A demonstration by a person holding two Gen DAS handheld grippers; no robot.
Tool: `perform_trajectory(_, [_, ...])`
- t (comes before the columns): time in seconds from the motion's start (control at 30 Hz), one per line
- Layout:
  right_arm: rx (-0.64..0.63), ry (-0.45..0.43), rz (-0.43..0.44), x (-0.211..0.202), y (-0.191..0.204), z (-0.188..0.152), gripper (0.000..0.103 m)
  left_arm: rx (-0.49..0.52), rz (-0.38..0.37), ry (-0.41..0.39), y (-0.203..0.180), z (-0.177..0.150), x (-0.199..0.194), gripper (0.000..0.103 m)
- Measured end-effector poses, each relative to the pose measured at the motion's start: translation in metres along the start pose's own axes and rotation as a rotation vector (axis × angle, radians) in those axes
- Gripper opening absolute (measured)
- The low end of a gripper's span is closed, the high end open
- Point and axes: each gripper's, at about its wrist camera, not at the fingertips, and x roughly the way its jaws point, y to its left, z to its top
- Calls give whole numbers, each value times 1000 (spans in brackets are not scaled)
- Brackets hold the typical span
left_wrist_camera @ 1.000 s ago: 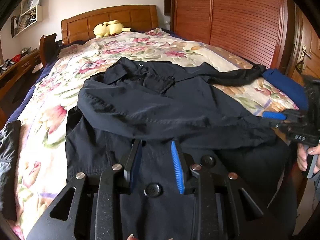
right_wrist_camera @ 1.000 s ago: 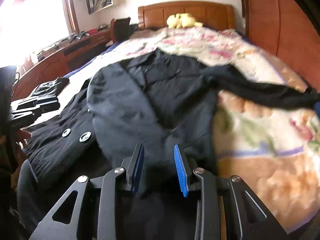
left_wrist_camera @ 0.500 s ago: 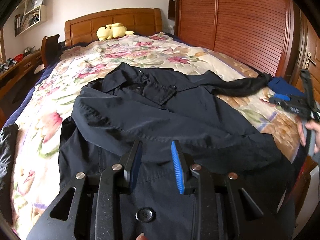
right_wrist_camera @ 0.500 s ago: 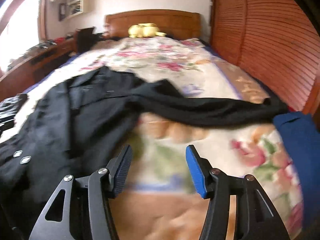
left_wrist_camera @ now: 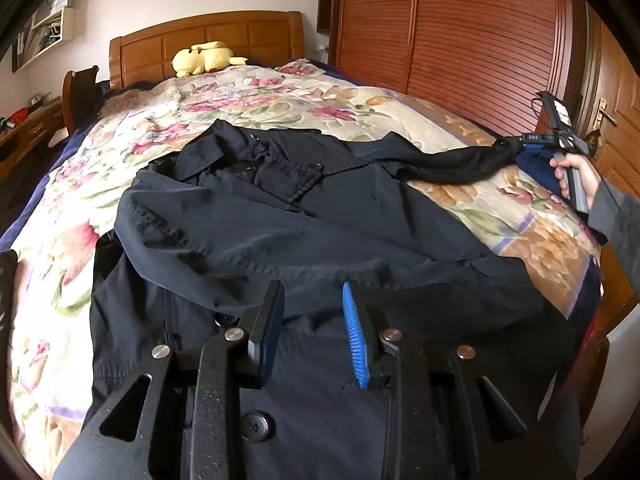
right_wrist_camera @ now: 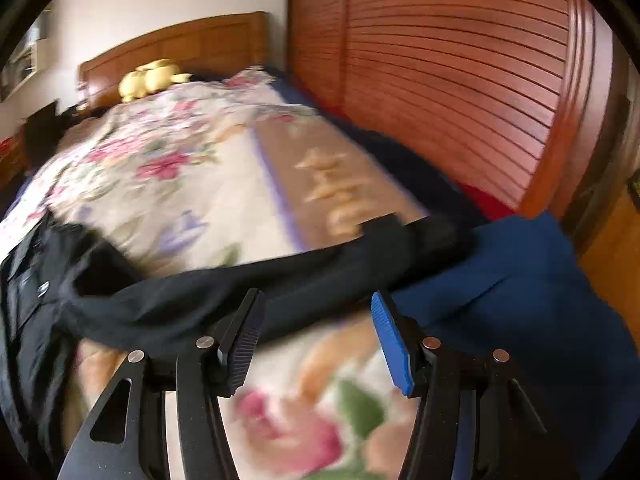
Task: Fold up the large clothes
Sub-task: 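Grasp the other sleeve cuff with the right tool, then lift the sleeve with the right tool, fold it across the coat front, release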
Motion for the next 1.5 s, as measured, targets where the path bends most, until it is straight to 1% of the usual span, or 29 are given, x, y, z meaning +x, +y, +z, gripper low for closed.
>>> perform_trajectory(0.17, [25,69,-6,28,2,13,57,-7,16,9,3,-6,1,31])
perform_trajectory(0.3, [19,98,-39,51,4,24,57,-14,34,19,7,-10,1,31])
perform_trajectory(0.4, [-14,112,-89,56,9,26,57,-15,43,22,9,-13,0,31])
perform_trajectory(0.57, [-58,156,-196,79,13,28,57,-20,56,27,13,-16,-1,31])
perform_trajectory(0.6, [-62,157,-208,82,14,28,55,-22,59,28,14,-17,-1,31])
perform_trajectory(0.63, [-70,155,-215,83,16,28,41,-22,62,30,14,-18,-1,31])
perform_trajectory(0.7, [-94,150,-227,85,22,26,26,-20,68,32,15,-20,-1,31])
perform_trajectory(0.73, [-109,141,-224,84,26,25,17,-18,71,32,15,-21,-1,31])
perform_trajectory(0.8, [-131,122,-231,79,32,23,13,-18,75,33,16,-22,-2,31])
perform_trajectory(0.93, [-148,12,-181,46,44,24,9,-18,75,23,17,-26,-8,31])
perform_trajectory(1.03, [-182,-58,-122,11,61,29,9,-25,101,3,18,-27,-17,31])
perform_trajectory(1.1, [-219,-105,-96,-16,77,32,9,-33,104,-13,20,-28,-26,31])
perform_trajectory(1.27, [-317,-243,-9,-94,129,38,9,-57,104,-48,29,-33,-50,31])
perform_trajectory(1.5, [-422,-382,137,-195,215,44,8,-99,116,-86,49,-39,-78,31])
